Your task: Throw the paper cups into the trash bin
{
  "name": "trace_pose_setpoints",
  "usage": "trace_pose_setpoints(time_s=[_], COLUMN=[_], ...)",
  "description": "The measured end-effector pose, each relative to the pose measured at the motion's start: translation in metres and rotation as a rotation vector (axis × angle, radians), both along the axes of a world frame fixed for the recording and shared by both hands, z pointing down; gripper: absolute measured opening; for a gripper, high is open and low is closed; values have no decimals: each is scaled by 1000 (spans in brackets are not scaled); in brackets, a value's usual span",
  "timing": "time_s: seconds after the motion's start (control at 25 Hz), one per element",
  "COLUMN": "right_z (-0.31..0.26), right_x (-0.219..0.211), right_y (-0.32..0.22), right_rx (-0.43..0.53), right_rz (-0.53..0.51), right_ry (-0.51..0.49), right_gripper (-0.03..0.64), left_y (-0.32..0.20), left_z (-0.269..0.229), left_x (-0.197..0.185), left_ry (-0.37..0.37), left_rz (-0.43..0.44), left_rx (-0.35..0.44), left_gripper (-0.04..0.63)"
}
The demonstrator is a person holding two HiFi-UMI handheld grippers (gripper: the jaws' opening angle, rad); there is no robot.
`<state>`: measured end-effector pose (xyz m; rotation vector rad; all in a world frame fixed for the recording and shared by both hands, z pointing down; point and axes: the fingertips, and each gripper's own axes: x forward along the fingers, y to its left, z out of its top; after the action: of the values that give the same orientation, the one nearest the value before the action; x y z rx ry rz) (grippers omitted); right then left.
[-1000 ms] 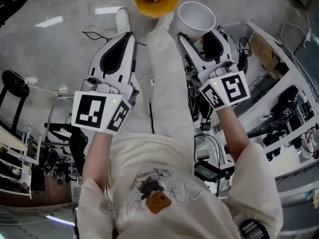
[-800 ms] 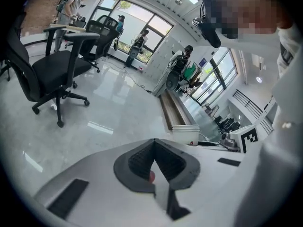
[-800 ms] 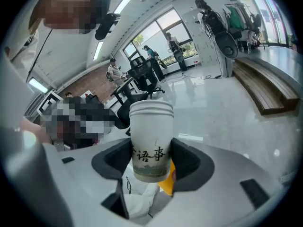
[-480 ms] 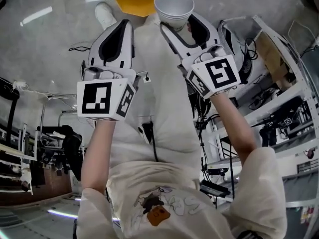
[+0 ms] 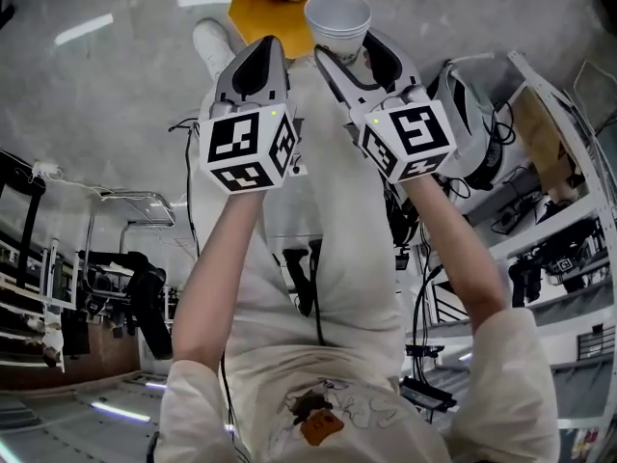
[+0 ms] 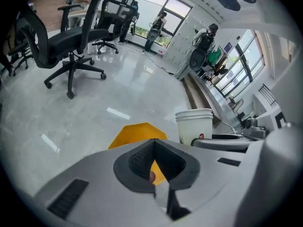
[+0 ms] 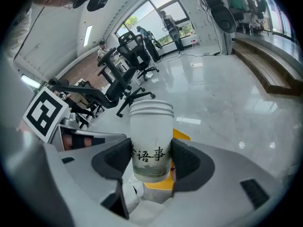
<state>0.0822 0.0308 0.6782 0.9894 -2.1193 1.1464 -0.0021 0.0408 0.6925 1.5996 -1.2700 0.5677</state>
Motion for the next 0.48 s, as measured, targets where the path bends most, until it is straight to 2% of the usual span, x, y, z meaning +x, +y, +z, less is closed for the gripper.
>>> trace_pose_setpoints(time_s=[0.24, 0.48], right_z=[41, 81], right_x=[-9, -8], right_y=[12, 10], right_rx=[-52, -84], right_rz=[-4, 37], right_ry=[19, 51], right_gripper=[272, 272], left_y=[-5, -14], left_z=[52, 84], left_x=[-12, -17], left_ry=[-24, -7], left_rz=[-9, 4], left_rx=[-13, -20], left_gripper=[5, 5])
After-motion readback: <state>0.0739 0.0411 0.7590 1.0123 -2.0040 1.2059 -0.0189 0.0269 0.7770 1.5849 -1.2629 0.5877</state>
